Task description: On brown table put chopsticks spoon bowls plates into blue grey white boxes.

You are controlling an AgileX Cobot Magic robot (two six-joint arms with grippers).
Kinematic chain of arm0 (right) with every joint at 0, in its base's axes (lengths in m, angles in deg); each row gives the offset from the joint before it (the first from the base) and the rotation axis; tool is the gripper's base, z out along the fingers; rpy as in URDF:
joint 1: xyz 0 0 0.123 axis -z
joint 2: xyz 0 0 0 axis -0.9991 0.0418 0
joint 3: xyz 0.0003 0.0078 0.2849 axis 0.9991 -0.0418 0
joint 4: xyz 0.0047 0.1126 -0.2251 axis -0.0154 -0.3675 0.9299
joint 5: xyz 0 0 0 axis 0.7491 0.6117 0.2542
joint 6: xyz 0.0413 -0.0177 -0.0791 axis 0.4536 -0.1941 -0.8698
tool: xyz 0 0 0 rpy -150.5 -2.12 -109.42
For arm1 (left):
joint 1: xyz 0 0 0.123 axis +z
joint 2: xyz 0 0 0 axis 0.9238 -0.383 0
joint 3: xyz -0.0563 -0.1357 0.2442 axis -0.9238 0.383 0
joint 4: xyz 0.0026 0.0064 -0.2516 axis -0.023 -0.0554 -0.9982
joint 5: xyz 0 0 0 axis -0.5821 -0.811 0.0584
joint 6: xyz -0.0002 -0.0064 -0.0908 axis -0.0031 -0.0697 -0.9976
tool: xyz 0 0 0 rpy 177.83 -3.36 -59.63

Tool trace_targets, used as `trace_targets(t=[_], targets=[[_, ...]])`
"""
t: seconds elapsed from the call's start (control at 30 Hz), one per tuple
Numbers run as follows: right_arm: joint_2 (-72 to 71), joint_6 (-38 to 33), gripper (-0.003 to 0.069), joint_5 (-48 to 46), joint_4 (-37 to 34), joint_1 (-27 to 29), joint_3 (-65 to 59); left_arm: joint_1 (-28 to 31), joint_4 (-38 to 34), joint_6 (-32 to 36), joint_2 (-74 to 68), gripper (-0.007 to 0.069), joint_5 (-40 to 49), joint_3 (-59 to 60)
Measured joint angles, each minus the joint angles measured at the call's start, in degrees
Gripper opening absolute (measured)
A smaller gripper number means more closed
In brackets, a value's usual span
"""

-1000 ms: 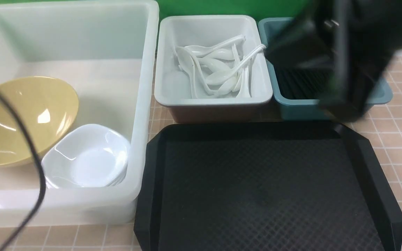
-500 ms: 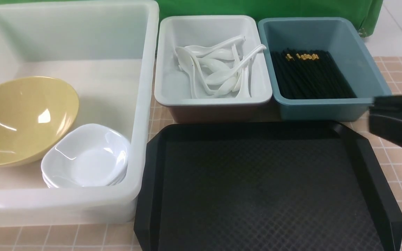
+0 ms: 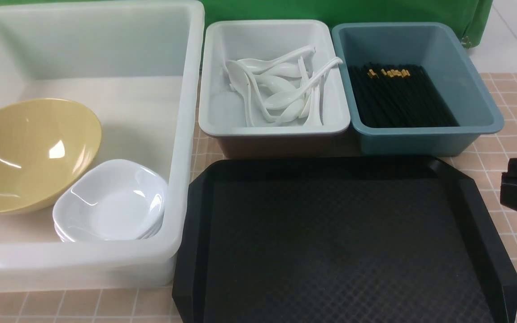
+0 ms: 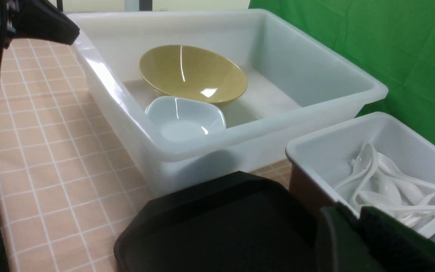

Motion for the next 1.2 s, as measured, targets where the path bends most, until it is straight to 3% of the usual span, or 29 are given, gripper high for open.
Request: trace_targets(t=[0.57, 0.7, 0.73, 0.9, 1.1, 1.13, 1.17, 1.2], targets=[[-0.7, 0.0, 0.0125, -0.2, 0.4, 0.0, -1.2, 0.0, 0.0, 0.1, 0.0, 0.0001, 0.1, 0.0], [-3.8, 1.9, 0.0076, 3.0, 3.6, 1.1, -5.6, 0.0, -0.1, 0.1, 0.0, 0.0001, 0.0, 0.0], [-6.4, 4.6, 0.0044, 6.0, 5.4, 3.0, -8.6, 0.0, -0.2, 0.1, 0.0, 0.0001, 0.0, 0.0], [-14.0, 9.4, 0.0035, 14.4, 6.9, 12.1, -17.9, 0.0, -0.2, 0.1, 0.0, 0.0001, 0.0, 0.0], [-28.5, 16.3, 0.0035, 20.8, 7.3, 33.4, -33.7, 0.0, -0.2, 0.1, 0.0, 0.0001, 0.0, 0.0], [-29.0, 16.7, 0.0035, 20.8, 7.3, 33.4, -34.1, 0.0, -0.2, 0.1, 0.0, 0.0001, 0.0, 0.0], [-32.6, 18.1, 0.0035, 20.4, 7.3, 39.0, -37.6, 0.0, -0.2, 0.1, 0.0, 0.0001, 0.0, 0.0], [-32.9, 18.2, 0.0035, 20.3, 7.3, 39.5, -38.0, 0.0, -0.2, 0.1, 0.0, 0.0001, 0.0, 0.0]])
